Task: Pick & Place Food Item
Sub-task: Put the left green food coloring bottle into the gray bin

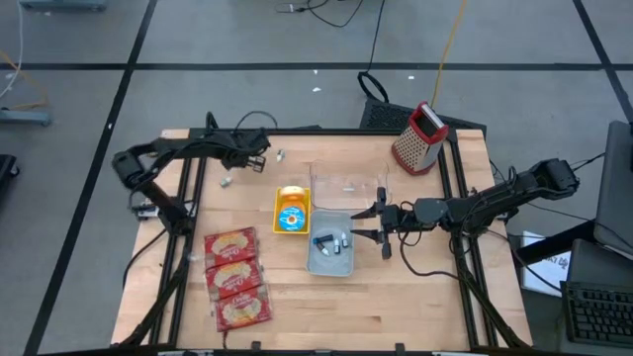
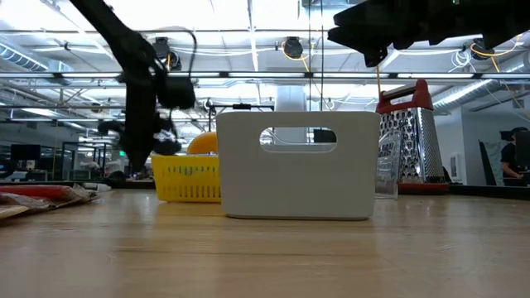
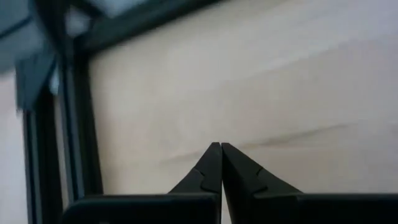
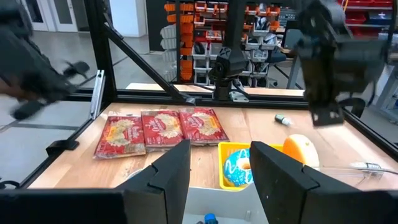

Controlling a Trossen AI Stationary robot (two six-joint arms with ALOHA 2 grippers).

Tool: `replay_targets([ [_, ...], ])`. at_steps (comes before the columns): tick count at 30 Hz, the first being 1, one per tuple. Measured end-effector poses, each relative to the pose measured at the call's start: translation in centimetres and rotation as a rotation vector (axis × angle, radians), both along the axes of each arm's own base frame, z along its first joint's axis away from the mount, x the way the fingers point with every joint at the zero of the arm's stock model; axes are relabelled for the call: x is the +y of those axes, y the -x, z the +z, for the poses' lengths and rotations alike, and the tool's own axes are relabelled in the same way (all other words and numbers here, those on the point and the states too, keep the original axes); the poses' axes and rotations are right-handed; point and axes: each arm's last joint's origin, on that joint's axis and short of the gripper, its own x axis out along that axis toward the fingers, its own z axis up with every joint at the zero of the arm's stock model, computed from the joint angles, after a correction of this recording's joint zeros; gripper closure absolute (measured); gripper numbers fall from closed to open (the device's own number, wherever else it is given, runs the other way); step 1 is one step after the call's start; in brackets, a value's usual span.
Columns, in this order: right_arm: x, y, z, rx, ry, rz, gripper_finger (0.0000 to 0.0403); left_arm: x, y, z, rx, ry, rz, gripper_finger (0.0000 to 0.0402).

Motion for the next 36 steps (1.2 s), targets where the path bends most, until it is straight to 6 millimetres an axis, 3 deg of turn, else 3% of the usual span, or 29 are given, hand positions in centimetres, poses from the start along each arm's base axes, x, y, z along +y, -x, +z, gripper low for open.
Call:
replay_targets([
  [5,0.0,0.0,-0.2,0.018,0.007,0.000,0.0246,-2.7,1.0,3.9,-0.098,0.121,-0.243,0.0392],
  [10,0.0,0.0,-0.3,0.027,0.030,0.002,0.0246,-4.2,2.4,5.1,-0.287,0.276,-0.349,0.0383],
  [13,0.0,0.0,-0.3,0.031,0.037,0.003,0.0246,-5.2,2.9,4.0,-0.289,0.353,-0.394,0.0351],
  [19,0.0,0.0,-0.3,0.032,0.037,0.003,0.0249,-7.1,4.8,1.5,-0.118,0.473,-0.311,0.0237],
  [24,0.0,0.0,-0.3,0.032,0.042,0.003,0.0252,-7.4,5.9,0.2,-0.054,0.446,-0.203,0.0164],
  [29,0.0,0.0,-0.4,0.035,0.048,0.004,0.0253,-6.6,5.5,-0.1,-0.042,0.280,-0.062,0.0143],
  [36,0.0,0.0,-0.4,0.034,0.042,0.003,0.0254,-6.3,5.0,-0.1,-0.066,0.255,-0.132,0.0160],
])
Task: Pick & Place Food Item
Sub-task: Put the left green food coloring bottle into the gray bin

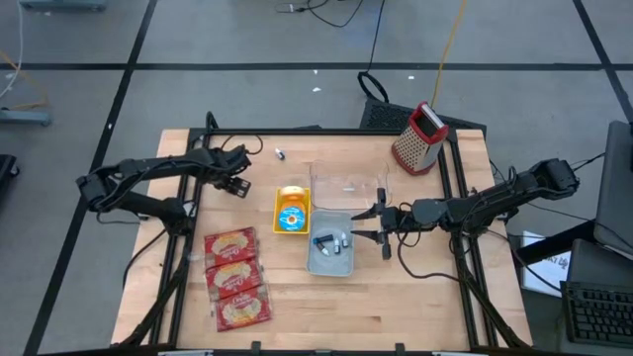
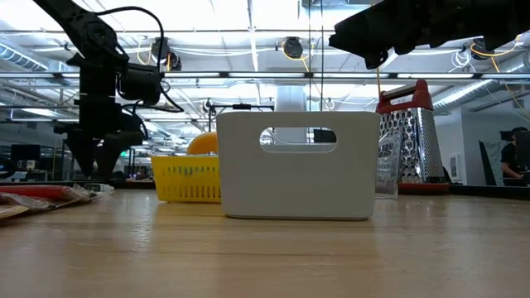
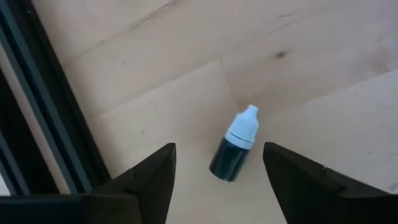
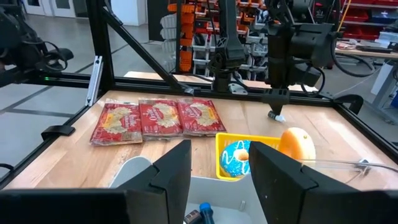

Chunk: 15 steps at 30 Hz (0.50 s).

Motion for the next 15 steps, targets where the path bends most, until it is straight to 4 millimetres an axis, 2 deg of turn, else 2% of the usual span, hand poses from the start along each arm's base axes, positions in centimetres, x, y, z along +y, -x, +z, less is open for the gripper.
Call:
replay_targets([
  [4,0.0,0.0,0.0,0.000,0.000,0.000,0.0253,0.3,-0.2,-0.4,-0.009,0.012,0.028,0.0175],
  [9,0.0,0.0,0.0,-0.001,-0.004,0.000,0.0255,0.4,-0.6,-1.9,0.012,0.130,0.029,0.0200],
  [15,0.0,0.0,0.0,0.001,-0.003,0.000,0.0257,0.7,-1.0,-2.9,0.052,0.156,0.012,0.0231],
])
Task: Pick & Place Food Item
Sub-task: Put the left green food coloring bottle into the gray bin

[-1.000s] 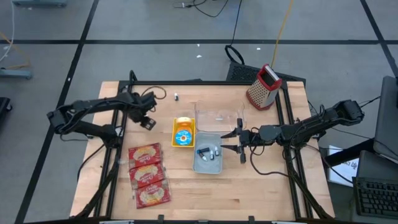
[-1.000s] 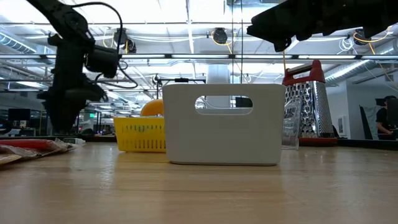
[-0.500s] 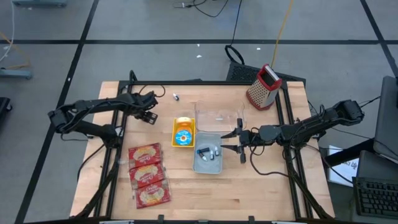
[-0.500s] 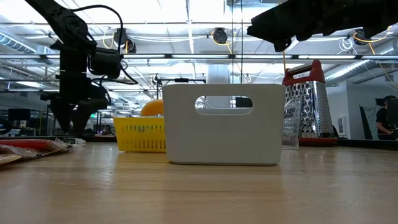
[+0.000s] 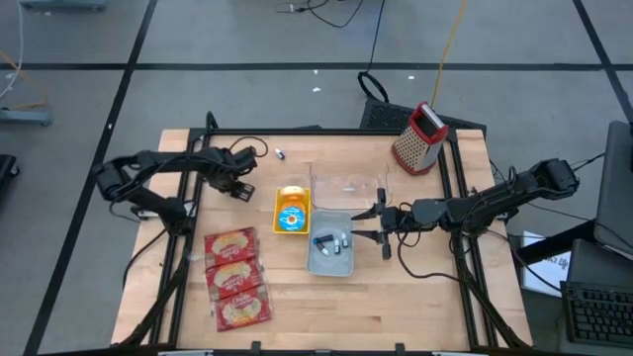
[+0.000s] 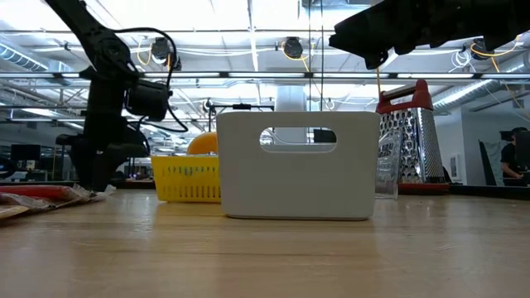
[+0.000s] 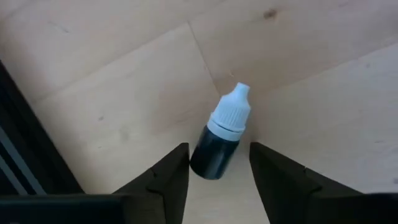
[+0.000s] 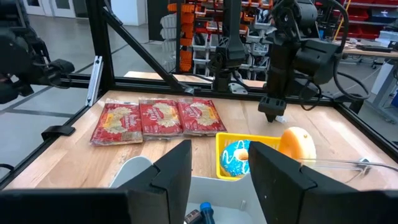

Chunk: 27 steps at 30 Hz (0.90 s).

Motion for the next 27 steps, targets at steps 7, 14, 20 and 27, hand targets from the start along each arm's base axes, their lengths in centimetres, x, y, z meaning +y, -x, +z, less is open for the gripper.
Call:
replay_targets([
  [7,0.0,0.0,0.0,0.003,0.000,0.000,0.0259,0.1,-0.2,-0.1,-0.014,-0.005,-0.038,0.0276],
  [14,0.0,0.0,0.0,0.004,0.000,0.000,0.0258,0.2,-0.4,-0.2,-0.038,-0.017,-0.065,0.0329],
  [20,0.0,0.0,0.0,0.003,0.000,0.000,0.0257,0.1,-0.4,0.5,-0.066,-0.038,-0.088,0.0347],
  [27,0.0,0.0,0.0,0.003,0.000,-0.001,0.0259,-1.1,-1.5,4.5,-0.229,-0.164,-0.138,0.0346],
])
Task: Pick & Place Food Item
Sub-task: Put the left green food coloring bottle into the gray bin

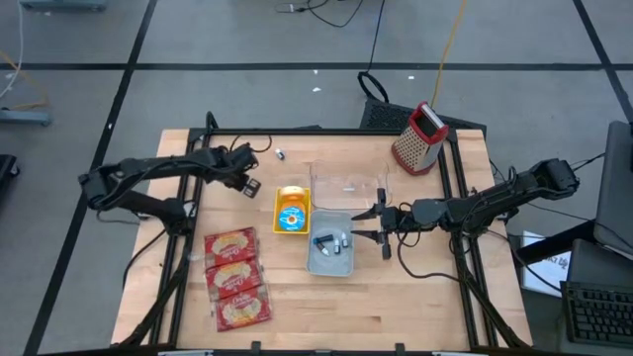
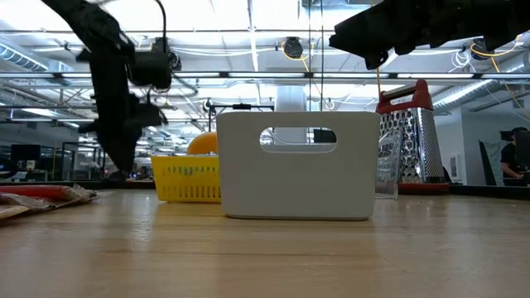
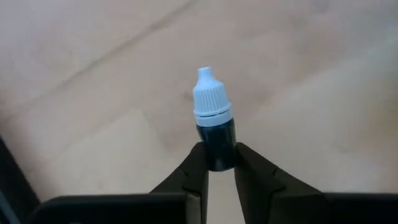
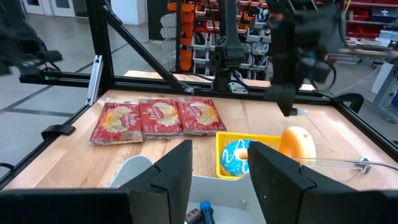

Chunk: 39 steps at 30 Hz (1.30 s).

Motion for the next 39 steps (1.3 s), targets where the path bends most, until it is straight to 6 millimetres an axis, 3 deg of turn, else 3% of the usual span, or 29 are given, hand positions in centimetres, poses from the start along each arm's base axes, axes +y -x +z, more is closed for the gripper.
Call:
replay_targets([
  [7,0.0,0.0,0.0,0.000,0.000,-0.002,0.0257,-3.1,-2.1,4.8,-0.324,-0.071,-0.206,0.0346],
  [16,-0.1,-0.1,0.4,-0.040,-0.005,-0.007,0.0257,-8.0,-5.6,8.4,-0.724,-0.243,-0.609,0.0346],
  [22,-0.7,-0.9,0.6,-0.132,-0.040,-0.039,0.0256,-10.8,-7.8,9.0,-0.879,-0.322,-0.809,0.0346],
  [27,-1.5,-2.7,-0.5,-0.220,-0.070,-0.080,0.0246,-12.5,-9.5,8.5,-0.967,-0.325,-0.947,0.0346],
  [32,-2.1,-4.8,-1.2,-0.301,-0.167,-0.029,0.0213,-13.2,-10.7,7.7,-0.987,-0.348,-0.990,0.0346],
  [39,-1.9,-9.4,-1.2,-0.303,-0.218,0.056,0.0164,-13.0,-11.1,7.4,-0.986,-0.372,-1.000,0.0346],
])
